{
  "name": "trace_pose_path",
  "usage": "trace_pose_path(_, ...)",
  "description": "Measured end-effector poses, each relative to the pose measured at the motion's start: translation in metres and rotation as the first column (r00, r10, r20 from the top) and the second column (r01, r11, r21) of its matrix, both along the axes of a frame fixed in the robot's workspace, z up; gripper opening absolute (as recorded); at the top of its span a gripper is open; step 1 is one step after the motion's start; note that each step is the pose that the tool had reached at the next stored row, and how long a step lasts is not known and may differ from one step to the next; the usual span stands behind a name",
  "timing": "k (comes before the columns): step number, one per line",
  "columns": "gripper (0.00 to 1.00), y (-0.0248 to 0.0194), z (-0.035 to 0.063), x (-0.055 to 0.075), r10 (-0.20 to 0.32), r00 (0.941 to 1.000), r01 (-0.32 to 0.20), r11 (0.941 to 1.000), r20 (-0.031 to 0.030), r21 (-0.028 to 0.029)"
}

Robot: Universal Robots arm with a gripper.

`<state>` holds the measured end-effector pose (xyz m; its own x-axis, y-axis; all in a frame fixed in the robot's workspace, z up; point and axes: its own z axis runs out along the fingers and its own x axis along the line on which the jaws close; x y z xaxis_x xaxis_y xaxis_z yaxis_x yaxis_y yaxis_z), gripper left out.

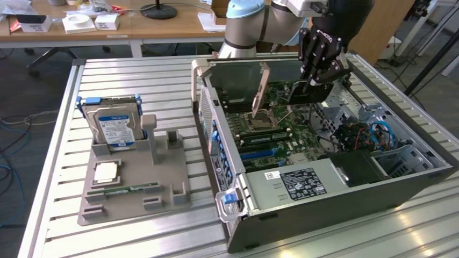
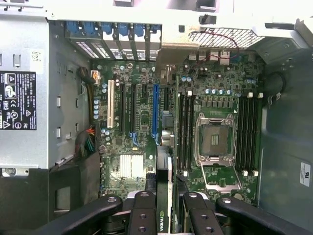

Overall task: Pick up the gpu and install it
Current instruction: 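Insert the gpu into the slot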

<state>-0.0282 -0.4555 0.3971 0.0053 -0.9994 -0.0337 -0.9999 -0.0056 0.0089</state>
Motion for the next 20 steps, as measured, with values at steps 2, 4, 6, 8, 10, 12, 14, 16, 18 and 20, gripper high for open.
trace_pose_path(2,0.26,0.0,-0.0023,0.0,0.0,1.0,0.0,1.0,0.0,-0.0001)
trace_pose_path(4,0.26,0.0,-0.0044,0.0,0.0,1.0,0.0,1.0,0.0,-0.0002)
trace_pose_path(6,0.26,0.0,-0.0061,0.0,0.0,1.0,0.0,1.0,-0.0001,-0.0003)
trace_pose_path(8,0.26,0.0,-0.0079,0.0,0.0,1.0,0.0,1.0,0.0,-0.0004)
trace_pose_path(10,0.26,0.0001,-0.0101,0.0,0.0,1.0,0.0,1.0,0.0,-0.0004)
trace_pose_path(12,0.26,0.0001,-0.0123,0.0,0.0,1.0,0.0,1.0,0.0,-0.0006)
trace_pose_path(14,0.26,0.0002,-0.0131,0.0,0.0,1.0,0.0,1.0,-0.0001,-0.0009)
trace_pose_path(16,0.26,0.0001,-0.0132,0.0,0.0,1.0,0.0,1.0,-0.0001,-0.0009)
trace_pose_path(18,0.26,0.0002,-0.0133,0.0,0.0,1.0,0.0,1.0,0.0,-0.0007)
trace_pose_path(20,0.26,0.0002,-0.0142,0.0,0.0,1.0,0.0,1.0,0.0001,-0.0003)
